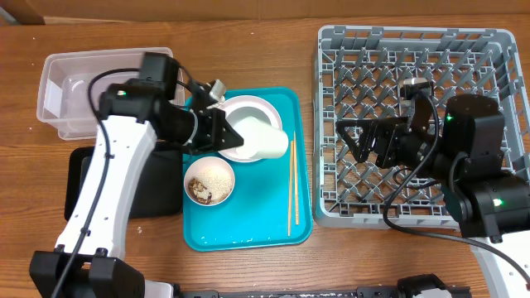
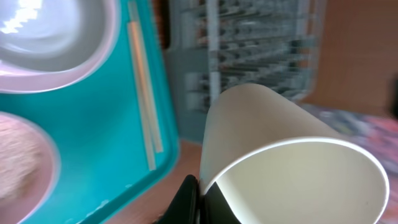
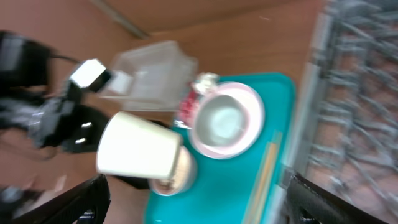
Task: Sort waste into correct bins and load items into the dishwasher
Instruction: 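Reach the left gripper to the white cup and grasp it, then lift the white cup and pass it to the right gripper, then place the white cup in the dish rack with the right gripper, then grasp the white bowl with the right gripper and move it to the rack, then lower the white bowl into the rack and release it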
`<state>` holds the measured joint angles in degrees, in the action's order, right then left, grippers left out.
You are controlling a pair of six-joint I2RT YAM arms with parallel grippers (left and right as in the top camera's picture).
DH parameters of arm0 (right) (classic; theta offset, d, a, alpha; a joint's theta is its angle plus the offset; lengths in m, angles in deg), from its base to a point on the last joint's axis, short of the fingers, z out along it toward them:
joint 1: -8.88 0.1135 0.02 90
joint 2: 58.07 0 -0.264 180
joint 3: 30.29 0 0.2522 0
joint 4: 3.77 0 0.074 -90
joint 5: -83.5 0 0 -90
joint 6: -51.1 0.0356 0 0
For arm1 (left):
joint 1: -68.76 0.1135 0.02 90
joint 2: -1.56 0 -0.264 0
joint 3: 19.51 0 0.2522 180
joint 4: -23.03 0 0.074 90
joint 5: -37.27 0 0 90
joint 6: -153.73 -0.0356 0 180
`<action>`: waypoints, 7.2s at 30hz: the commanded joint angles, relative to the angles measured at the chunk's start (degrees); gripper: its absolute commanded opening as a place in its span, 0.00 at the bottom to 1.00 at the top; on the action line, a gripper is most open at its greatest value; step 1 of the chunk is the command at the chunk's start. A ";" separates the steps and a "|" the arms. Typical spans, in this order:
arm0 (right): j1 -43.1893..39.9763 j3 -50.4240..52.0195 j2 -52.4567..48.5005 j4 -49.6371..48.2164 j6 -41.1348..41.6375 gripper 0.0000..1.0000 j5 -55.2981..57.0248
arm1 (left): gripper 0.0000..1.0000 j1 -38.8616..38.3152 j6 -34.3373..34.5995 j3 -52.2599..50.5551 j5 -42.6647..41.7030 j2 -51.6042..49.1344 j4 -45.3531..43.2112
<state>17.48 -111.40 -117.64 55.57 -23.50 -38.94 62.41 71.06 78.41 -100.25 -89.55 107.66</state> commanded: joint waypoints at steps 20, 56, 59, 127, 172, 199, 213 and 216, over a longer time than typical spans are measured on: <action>6.01 -1.62 -1.46 -14.32 -0.31 0.88 -24.92 | 0.04 -3.19 -11.21 1.01 -41.16 0.13 0.24; 11.32 -1.62 -3.87 -16.59 -0.37 0.65 -28.28 | 0.04 -6.16 -11.21 1.03 -42.99 0.13 -6.32; 11.32 -1.62 -3.87 -16.61 -0.37 0.56 -28.72 | 0.06 -6.16 -11.21 1.03 -42.95 0.13 -6.69; 24.68 -8.50 -18.80 0.57 5.40 0.84 19.56 | 0.84 -2.58 12.74 24.06 40.65 14.86 9.79; 20.87 -8.52 -24.20 -9.62 19.10 0.04 58.49 | 1.00 -2.58 14.53 24.70 51.10 17.81 16.13; -13.51 -7.87 -31.26 4.44 19.12 0.04 85.94 | 1.00 -2.67 21.84 24.70 62.99 33.68 23.69; -13.31 -7.87 -44.02 4.20 18.91 0.04 91.45 | 1.00 -2.67 21.84 24.70 63.14 36.63 23.85; -11.93 -7.87 -44.17 4.22 18.91 0.04 91.82 | 1.00 -2.67 21.84 24.70 63.14 36.63 23.85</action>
<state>4.39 -119.44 -159.93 59.86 -4.38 53.05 59.52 92.13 102.89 -38.31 -52.72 131.55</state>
